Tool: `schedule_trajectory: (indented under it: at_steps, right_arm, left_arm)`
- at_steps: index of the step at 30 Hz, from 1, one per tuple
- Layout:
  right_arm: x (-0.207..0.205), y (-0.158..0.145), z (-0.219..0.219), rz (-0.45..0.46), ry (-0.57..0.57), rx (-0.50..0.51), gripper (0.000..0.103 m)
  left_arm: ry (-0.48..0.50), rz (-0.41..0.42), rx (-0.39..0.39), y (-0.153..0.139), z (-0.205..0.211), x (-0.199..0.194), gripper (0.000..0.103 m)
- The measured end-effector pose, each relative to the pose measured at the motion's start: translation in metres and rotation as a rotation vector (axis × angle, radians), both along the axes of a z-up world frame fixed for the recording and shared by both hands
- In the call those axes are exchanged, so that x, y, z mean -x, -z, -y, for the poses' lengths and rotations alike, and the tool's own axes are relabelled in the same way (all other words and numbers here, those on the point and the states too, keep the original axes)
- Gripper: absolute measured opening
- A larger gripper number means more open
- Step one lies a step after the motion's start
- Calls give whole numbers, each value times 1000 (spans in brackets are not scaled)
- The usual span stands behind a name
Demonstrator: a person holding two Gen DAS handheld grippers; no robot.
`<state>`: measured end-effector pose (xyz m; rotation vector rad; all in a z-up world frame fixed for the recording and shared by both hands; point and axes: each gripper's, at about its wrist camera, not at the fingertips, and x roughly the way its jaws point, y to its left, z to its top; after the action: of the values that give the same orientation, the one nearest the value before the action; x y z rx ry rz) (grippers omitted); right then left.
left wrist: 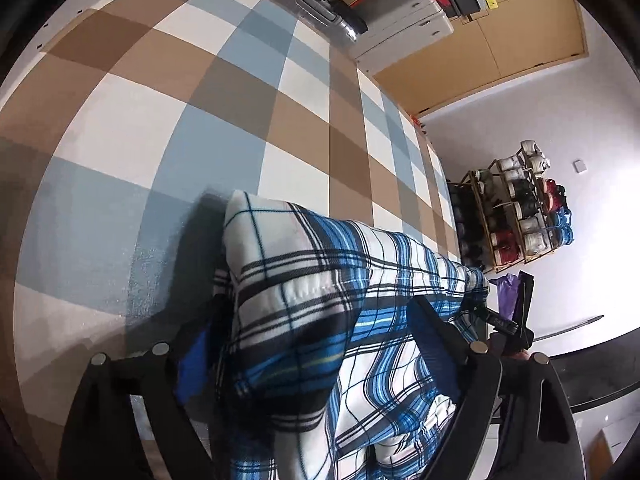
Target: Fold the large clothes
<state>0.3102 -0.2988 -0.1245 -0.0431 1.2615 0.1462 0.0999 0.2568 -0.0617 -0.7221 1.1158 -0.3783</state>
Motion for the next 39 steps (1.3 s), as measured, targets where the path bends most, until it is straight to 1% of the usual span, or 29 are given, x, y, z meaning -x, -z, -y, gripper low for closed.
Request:
schedule_trajectory:
  at_steps: [2,3,4,5,6,7,8,9,10,11,12,14,16,18,20,23,25,28,29,31,32,33,34,35,36,37,39]
  right_arm:
    - [4,1,-7,9,-29,10,103]
    - [6,1,-10,19,-46,12,100]
    - [7,2,-13,24,-65,-9,91]
    - [10,0,-15,34,-78,-12,84]
    - [12,0,-17,43,-81,-3,82]
    - [13,-1,-16,50,-84,-5,81]
    - [15,-2,-16,62,-90,-15,74]
    - [17,-4,-16,79,-93,-25,63]
    - [18,-6,-17,92,-91,-31,57]
    - [20,-7,-18,104,-82,-32,49]
    - [21,-9,-20,119,-82,-34,39]
    - [22,-12,-27,144,-97,-18,28]
    - [18,-13,-33,156,-103,-5,26]
    - [6,-13,-33,150,-89,-30,24]
    - [-8,-13,-34,138,-71,-54,24]
    - [-32,-13,-46,135,-75,-49,24]
    - [-49,-12,-53,136,-77,-54,24]
    - [-78,-11,-60,140,-73,-64,25]
    - [-83,-9,-62,143,-73,-62,26]
    - [-97,-7,-63,131,-74,-61,38]
    - [-101,-6,-64,119,-80,-51,56]
    - [-101,-6,-62,109,-76,-34,83]
    - [-98,-7,-59,104,-74,-46,94]
    - [-92,-8,-56,100,-81,-81,98]
    - [-82,-12,-51,94,-84,-110,98]
    - [-73,-15,-47,92,-79,-115,99]
    - [-41,-27,-39,104,-69,-137,99]
  left_arm:
    - [28,15,-55,-3,8,-1,84]
    - [35,19,-95,-5,12,-1,77]
    - [34,19,-143,-6,16,0,66]
    - [27,7,-176,-5,15,-1,40]
    - [26,-2,-186,-3,14,0,29]
    - [22,-3,-170,-1,13,0,27]
    - [19,-8,-158,0,13,0,19]
    - [17,-7,-158,0,13,0,16]
    - [16,-2,-179,-2,16,1,15]
    - [24,5,-215,-3,20,-1,14]
    - [32,12,-243,-6,23,-1,14]
    - [38,8,-265,-6,22,-6,14]
    - [40,5,-271,-6,18,-15,14]
    - [39,-2,-274,-5,14,-25,14]
    - [47,-14,-292,-6,10,-37,14]
    - [64,-26,-354,-10,5,-65,14]
    - [68,-31,-380,-11,0,-82,14]
    - [65,-42,-375,-11,-8,-107,15]
    - [62,-42,-380,-11,-10,-113,15]
    - [63,-39,-400,-13,-13,-121,17]
    - [66,-45,-405,-12,-12,-121,22]
    - [66,-56,-393,-12,-13,-119,23]
    - [61,-61,-381,-13,-14,-115,24]
    - [48,-53,-364,-17,-18,-107,25]
    - [41,-48,-359,-20,-20,-98,25]
    - [41,-43,-352,-25,-24,-84,25]
    - [44,-47,-356,-33,-25,-64,25]
